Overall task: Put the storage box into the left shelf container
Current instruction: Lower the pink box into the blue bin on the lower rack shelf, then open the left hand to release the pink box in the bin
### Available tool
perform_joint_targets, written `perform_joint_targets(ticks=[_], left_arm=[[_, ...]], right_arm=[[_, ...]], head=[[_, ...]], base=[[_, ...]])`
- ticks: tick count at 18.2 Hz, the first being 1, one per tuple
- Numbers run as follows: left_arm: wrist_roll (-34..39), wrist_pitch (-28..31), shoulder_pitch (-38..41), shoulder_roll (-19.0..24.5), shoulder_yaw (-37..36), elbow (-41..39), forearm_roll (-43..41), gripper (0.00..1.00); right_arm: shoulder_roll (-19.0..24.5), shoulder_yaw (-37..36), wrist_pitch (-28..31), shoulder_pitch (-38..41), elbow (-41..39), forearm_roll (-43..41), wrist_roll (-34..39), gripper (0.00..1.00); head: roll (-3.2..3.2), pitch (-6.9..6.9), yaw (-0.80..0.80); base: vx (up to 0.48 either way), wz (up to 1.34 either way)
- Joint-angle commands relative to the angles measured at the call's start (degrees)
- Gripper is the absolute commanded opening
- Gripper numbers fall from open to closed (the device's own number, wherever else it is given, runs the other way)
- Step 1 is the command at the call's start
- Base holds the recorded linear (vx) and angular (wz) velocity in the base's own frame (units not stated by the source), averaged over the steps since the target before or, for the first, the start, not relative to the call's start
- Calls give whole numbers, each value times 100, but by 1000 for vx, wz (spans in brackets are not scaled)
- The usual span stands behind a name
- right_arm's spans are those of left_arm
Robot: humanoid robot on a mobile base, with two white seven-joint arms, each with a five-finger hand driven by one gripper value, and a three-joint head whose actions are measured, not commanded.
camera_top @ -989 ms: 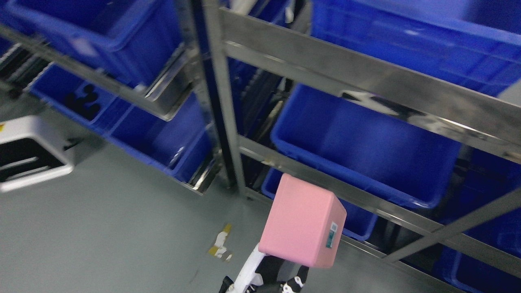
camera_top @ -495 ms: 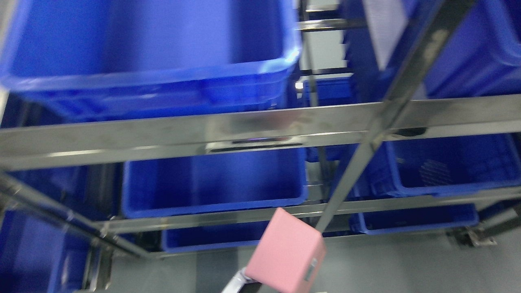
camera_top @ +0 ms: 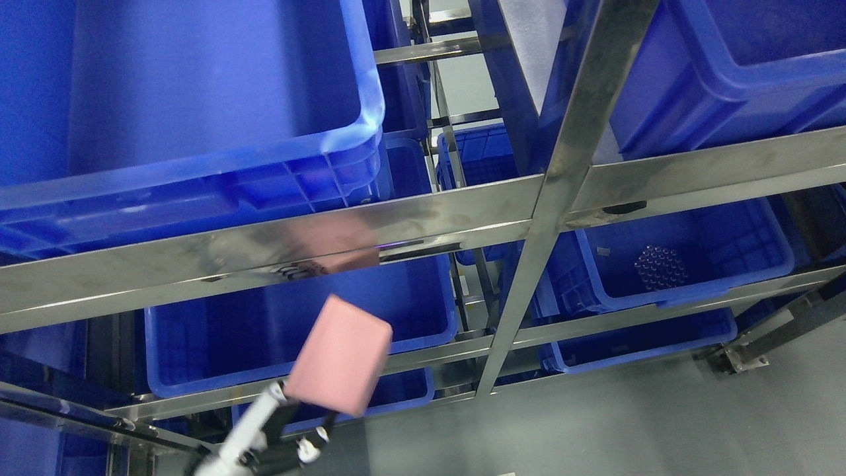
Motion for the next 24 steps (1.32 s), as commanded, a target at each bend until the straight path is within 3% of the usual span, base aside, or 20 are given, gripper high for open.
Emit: perform_joint_targets(ticks=[1,4,8,13,15,17,19,21,22,24], left_arm=[[-206,796,-1452,348,1473,864,-1256,5],[-1031,1202,-2639,-310,1402,1576,-2594,5],[-1148,1177,-3713,-1224,1270,2683,-4123,6],[-1148,1053,-4216,-1613,1138,3442,-5128,11],[-1148,1053,-4164,-1578,1033,3442,-5182,21],[-1148,1062,-4111,-1613,1076,3398,-5120,39],[-1078,1088,-4006,-1645,1233,3293,-4998,78],[-1034,1158,-3830,-1645,1419,2820,-4386,87],[-903,1307,-3725,-1645,1393,2557,-3695,89],[-195,1955,-3488,-1645,1393,1890,-2621,94]], right_arm=[[-100,-27,-3,53,-100,9,0,100],[-100,-27,-3,53,-100,9,0,100],[-100,-27,-3,53,-100,9,0,100],[-100,-27,-3,53,-100,9,0,100],[-100,-27,-3,53,-100,9,0,100],[-100,-27,-3,53,-100,9,0,100],[-100,-27,-3,53,-100,9,0,100],[-100,-27,-3,53,-100,9,0,100],[-100,-27,-3,53,-100,9,0,100],[-100,-27,-3,53,-100,9,0,100]], head=[[0,0,0],[0,0,0],[0,0,0],[0,0,0],[0,0,0],[0,0,0],[0,0,0],[0,0,0],[0,0,0],[0,0,0]], base=[[-2,34],[-5,45],[-2,9],[0,-3],[0,0],[0,0],[0,0],[0,0],[0,0],[0,0]])
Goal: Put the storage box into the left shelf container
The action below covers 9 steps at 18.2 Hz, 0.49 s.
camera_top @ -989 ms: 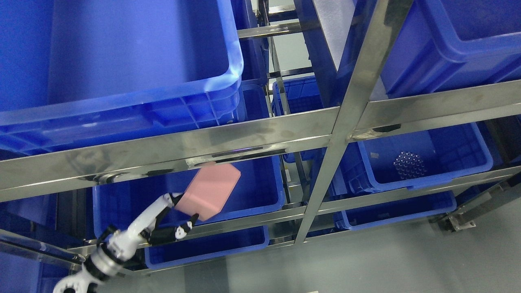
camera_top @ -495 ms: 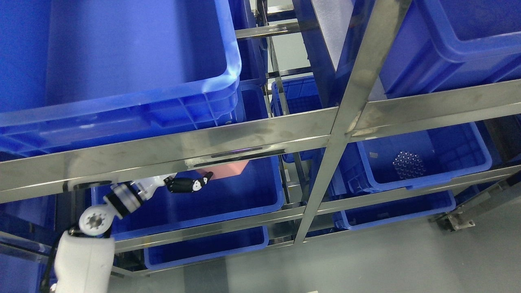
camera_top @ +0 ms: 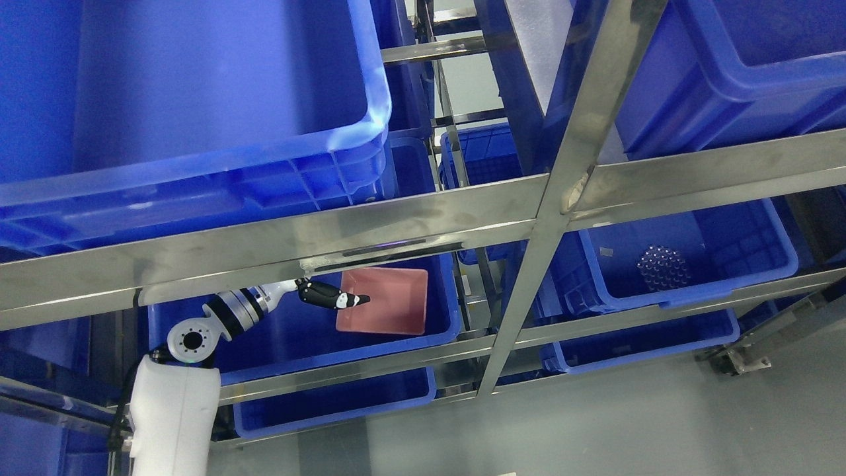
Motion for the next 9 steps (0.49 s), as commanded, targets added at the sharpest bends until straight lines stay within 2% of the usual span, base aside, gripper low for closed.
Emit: perform_joint_targets(ticks=[1,5,7,9], left_arm=[[1240,803,460,-265,231,-995,1976,99],[4375,893,1294,-265,-434,-2436,2270,99],[4962,798,2013,-265,-944,-3043,2261,99],[4972,297,2464,-265,-1043,-2993,2261,99]], right_arm=[[-100,-26,-3,53,-100,9,1,100],[-100,-26,-3,53,-100,9,1,100],[-100,-26,-3,53,-100,9,1,100],[-100,-26,-3,53,-100,9,1,100]], head=[[0,0,0],[0,0,0],[0,0,0],[0,0,0]], base=[[0,0],[0,0],[0,0],[0,0]])
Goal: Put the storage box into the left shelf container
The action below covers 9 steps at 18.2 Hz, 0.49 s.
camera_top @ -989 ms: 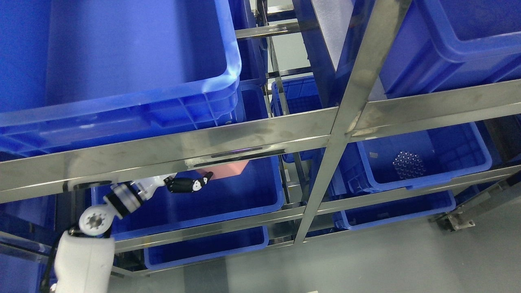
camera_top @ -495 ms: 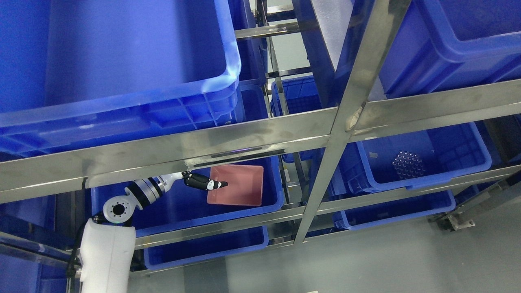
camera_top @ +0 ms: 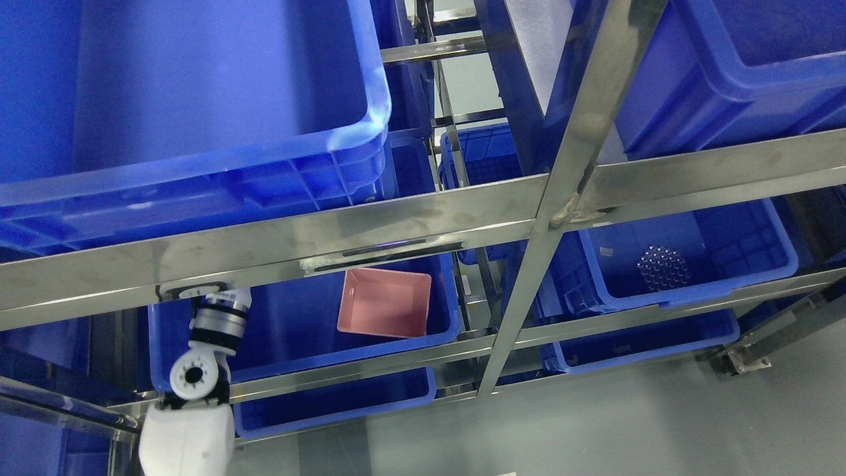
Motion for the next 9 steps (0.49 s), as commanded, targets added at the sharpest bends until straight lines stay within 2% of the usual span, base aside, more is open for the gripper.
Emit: perform_joint_targets(ticks=[1,5,9], left_arm=[[1206,-566,1495,-56,-809,-1710,458,99],[1206,-691,2068,-56,-791,-1702,458,99],[1206,-638,2139,-56,-791,-1702,458,99]], right_arm=[[-100,-27,-4,53,-100,9,1,100],[-100,-27,-4,53,-100,9,1,100],[-100,-27,-4,53,-100,9,1,100]], head=[[0,0,0],[0,0,0],[0,0,0]], base=[[0,0],[0,0],[0,0]])
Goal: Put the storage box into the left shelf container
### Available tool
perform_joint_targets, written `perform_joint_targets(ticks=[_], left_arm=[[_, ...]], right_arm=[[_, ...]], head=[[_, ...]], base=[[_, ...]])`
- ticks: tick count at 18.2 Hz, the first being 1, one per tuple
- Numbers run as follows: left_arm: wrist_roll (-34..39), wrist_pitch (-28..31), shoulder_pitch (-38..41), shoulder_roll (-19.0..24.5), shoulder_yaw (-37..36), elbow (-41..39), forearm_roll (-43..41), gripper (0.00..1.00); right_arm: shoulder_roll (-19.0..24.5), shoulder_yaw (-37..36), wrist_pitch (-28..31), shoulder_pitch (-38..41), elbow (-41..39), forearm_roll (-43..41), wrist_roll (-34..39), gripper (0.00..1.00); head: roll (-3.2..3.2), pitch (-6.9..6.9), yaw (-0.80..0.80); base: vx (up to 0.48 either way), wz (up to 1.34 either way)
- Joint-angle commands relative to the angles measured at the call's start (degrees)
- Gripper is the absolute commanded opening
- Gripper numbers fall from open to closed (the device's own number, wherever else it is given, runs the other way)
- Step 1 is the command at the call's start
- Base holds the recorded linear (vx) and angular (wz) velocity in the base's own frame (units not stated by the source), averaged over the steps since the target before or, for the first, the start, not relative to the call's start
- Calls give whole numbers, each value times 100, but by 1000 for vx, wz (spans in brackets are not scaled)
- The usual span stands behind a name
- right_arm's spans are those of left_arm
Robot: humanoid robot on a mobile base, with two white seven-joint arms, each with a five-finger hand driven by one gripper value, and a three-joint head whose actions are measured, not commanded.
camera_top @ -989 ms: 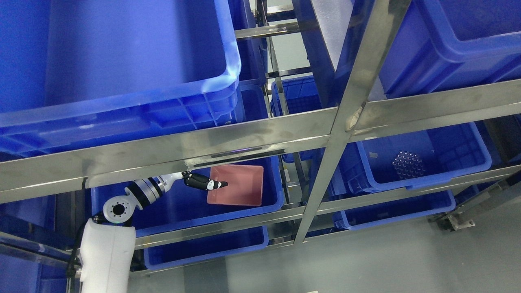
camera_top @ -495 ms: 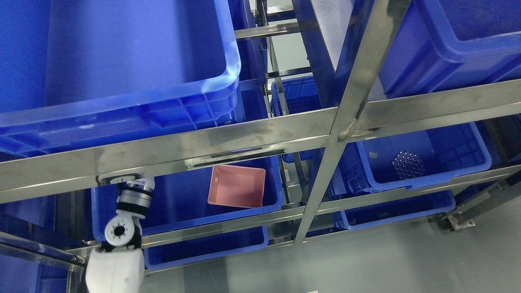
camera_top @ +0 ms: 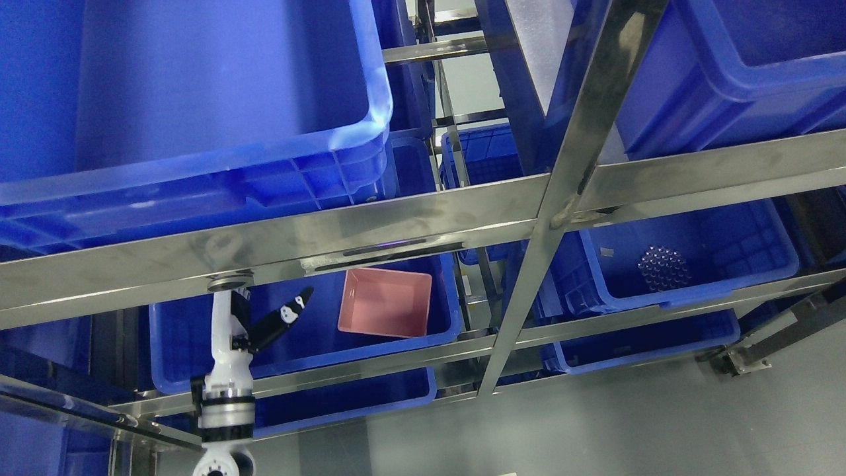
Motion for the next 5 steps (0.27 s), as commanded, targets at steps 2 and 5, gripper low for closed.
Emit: perform_joint_targets(ticks=[2,5], left_arm=[[23,-3,468,37,-316,-675,71,99],[14,-65,442,37,-298,-675,71,99]], right_arm=[[-100,-26,-4,53,-100,9,2,100],[-100,-26,-4,53,-100,9,2,100]], head=[[0,0,0],[0,0,0]], base=[[0,0],[0,0]])
